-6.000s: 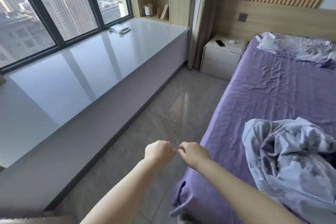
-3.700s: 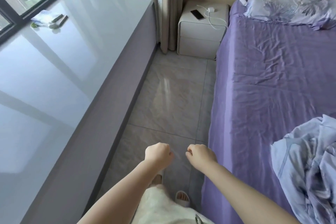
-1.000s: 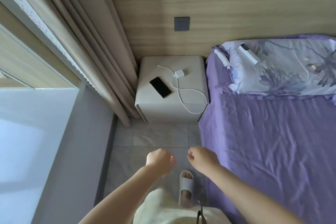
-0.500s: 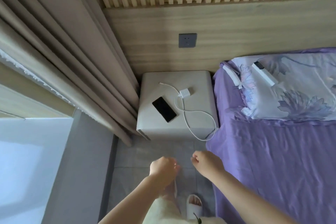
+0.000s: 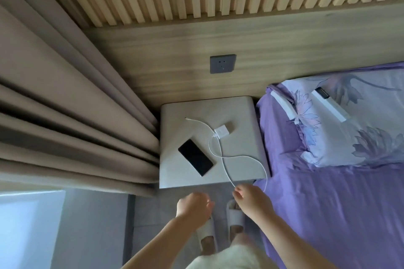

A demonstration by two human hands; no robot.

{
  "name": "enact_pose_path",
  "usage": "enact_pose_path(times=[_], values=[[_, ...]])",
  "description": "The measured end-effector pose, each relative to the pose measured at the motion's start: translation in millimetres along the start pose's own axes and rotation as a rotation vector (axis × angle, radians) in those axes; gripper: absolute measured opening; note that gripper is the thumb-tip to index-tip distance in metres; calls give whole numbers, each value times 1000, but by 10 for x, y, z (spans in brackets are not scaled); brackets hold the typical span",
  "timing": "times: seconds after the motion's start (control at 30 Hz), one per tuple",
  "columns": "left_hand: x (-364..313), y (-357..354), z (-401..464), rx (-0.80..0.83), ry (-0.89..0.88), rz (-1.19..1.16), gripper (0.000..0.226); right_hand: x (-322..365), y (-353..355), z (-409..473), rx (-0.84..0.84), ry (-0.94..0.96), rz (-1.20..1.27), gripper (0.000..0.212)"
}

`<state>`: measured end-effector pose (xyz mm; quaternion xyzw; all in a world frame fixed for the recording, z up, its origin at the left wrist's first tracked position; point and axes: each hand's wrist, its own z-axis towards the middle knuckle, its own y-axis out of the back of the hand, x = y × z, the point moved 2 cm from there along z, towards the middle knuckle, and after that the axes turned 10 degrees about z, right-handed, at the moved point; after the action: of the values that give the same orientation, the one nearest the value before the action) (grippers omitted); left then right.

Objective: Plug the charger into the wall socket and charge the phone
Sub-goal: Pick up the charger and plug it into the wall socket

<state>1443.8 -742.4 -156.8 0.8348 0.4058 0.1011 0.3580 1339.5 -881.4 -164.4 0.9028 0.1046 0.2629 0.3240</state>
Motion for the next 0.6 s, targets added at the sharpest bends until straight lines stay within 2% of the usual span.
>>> enact_pose_path(times=[0.27,0.6], values=[[-188,160,520,51,53,-1,38,0,246,701,49,32,-30,23],[-328,574,1459,-26,125,-198,34,98,510,1744,67,150,-129,32]])
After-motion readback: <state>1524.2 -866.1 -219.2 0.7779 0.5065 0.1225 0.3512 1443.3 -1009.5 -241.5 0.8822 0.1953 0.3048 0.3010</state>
